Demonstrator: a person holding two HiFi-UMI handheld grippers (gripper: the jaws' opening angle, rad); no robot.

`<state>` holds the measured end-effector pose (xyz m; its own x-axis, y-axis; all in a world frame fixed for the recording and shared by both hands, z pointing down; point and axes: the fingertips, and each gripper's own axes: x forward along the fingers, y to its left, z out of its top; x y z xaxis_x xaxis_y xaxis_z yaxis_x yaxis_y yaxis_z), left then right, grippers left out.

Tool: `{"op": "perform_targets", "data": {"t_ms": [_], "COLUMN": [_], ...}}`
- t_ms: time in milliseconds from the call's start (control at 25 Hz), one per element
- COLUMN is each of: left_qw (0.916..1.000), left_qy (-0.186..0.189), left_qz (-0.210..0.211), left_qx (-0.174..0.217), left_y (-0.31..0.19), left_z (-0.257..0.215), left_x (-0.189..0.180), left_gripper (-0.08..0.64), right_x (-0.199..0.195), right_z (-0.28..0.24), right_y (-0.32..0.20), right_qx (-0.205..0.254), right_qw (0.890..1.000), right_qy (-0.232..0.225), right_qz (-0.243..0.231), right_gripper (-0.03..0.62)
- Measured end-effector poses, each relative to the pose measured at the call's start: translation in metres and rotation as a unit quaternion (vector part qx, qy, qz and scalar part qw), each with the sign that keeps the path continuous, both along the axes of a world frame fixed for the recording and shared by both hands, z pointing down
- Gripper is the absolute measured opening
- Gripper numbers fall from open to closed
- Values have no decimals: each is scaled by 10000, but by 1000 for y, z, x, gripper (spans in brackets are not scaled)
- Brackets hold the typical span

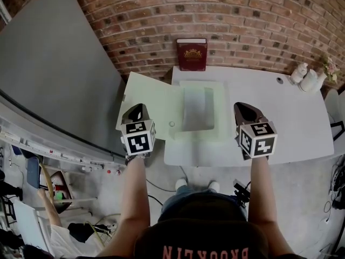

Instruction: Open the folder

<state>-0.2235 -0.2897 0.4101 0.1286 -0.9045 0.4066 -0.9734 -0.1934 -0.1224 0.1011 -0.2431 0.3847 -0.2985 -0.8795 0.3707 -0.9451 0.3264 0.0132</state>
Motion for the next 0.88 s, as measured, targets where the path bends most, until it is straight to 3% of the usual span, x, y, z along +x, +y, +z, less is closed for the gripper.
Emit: {"op": "perform_targets", "data": {"t_ms": [440, 680, 880], "left_qw": [9895, 9816, 9688], "left_qy": [261, 273, 417], "left_qz": [755, 1086, 1373], "left_qx": [1204, 1543, 2020], "left_y": [-13, -14, -7], "left_z": [-72, -95, -123], "left_x": [61, 88, 108], "left_gripper": [0, 0, 0], "right_x": [-3, -8, -11], "right_z": [-49, -76, -103], "right_y": [-4, -6, -3], "right_qx": [919, 1406, 1894], "right_qw": [9956, 9897, 9816], "right_qy": [170, 273, 244], "right_qz": [-16, -48, -5], "right_gripper": [-2, -2, -2]}}
